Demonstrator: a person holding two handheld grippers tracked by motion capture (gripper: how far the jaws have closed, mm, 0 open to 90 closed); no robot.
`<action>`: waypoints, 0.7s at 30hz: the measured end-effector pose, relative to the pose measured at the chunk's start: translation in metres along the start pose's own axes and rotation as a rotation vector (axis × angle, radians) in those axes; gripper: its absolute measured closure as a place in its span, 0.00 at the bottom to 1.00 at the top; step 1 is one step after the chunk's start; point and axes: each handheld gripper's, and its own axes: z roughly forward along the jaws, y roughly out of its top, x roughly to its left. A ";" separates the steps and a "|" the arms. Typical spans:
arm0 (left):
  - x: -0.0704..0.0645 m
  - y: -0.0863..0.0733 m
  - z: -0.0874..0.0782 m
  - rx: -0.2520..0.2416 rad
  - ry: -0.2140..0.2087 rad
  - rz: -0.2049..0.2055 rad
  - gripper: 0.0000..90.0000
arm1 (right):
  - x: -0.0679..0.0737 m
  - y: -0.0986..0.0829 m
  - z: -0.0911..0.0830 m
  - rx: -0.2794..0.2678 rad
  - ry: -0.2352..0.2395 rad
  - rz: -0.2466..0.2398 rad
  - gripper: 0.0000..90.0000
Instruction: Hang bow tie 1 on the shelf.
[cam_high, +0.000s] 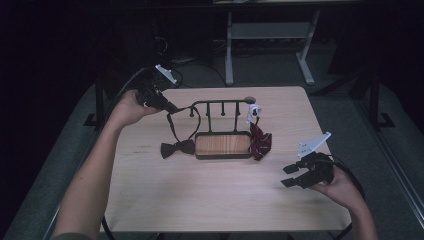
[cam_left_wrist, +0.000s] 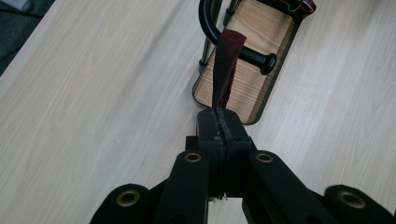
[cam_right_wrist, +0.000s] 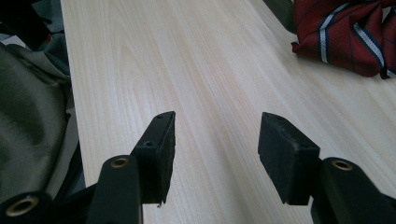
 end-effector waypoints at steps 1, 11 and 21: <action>0.000 0.000 0.000 -0.001 -0.002 -0.001 0.98 | 0.000 0.000 0.000 0.000 -0.001 -0.001 0.51; -0.001 0.000 0.001 0.016 0.000 0.004 0.88 | 0.000 0.000 -0.001 -0.006 0.001 0.013 0.51; -0.007 -0.005 0.000 0.011 -0.013 0.012 0.88 | -0.004 -0.002 -0.002 -0.023 -0.012 0.023 0.47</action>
